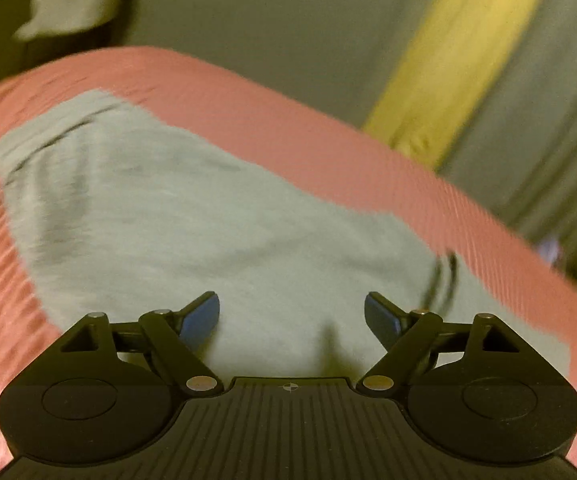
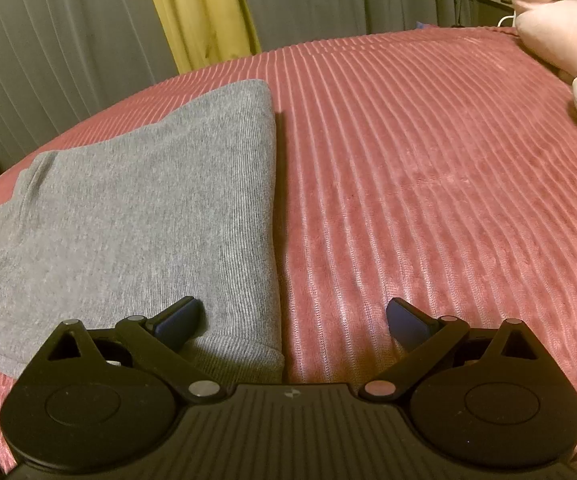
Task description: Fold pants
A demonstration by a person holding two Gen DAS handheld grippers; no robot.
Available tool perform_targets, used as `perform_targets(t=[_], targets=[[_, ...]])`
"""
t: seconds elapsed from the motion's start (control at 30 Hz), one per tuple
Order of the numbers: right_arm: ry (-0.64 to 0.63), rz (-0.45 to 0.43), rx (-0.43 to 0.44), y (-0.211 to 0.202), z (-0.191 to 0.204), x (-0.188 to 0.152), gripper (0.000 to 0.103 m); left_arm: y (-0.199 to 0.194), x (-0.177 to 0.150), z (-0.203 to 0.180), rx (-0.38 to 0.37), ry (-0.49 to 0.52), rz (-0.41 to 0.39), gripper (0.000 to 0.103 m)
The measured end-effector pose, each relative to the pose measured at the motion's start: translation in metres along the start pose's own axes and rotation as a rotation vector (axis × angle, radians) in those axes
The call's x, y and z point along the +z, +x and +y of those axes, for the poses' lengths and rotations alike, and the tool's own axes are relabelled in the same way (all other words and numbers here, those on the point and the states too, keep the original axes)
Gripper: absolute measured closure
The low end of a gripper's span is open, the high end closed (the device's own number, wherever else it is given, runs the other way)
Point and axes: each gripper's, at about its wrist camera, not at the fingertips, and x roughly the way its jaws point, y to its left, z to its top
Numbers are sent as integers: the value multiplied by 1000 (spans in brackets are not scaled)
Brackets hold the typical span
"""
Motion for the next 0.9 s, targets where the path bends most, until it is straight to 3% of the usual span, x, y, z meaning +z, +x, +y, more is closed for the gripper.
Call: perform_targets(t=[0.33, 0.4, 0.53, 0.67, 0.83, 0.9], targets=[[19, -9, 6, 1, -2, 0, 4, -18, 10, 166, -29, -542, -60, 17], [20, -12, 5, 1, -2, 0, 4, -19, 9, 184, 2, -602, -69, 18], [23, -17, 0, 2, -1, 0, 4, -10, 7, 209, -108, -692, -63, 18], [26, -21, -2, 2, -1, -1, 4, 7, 14, 224, -173, -691, -82, 18], [26, -22, -4, 2, -1, 0, 4, 38, 19, 252, -283, -828, -89, 19], [27, -23, -8, 3, 0, 0, 4, 44, 23, 258, -307, -853, -82, 26]])
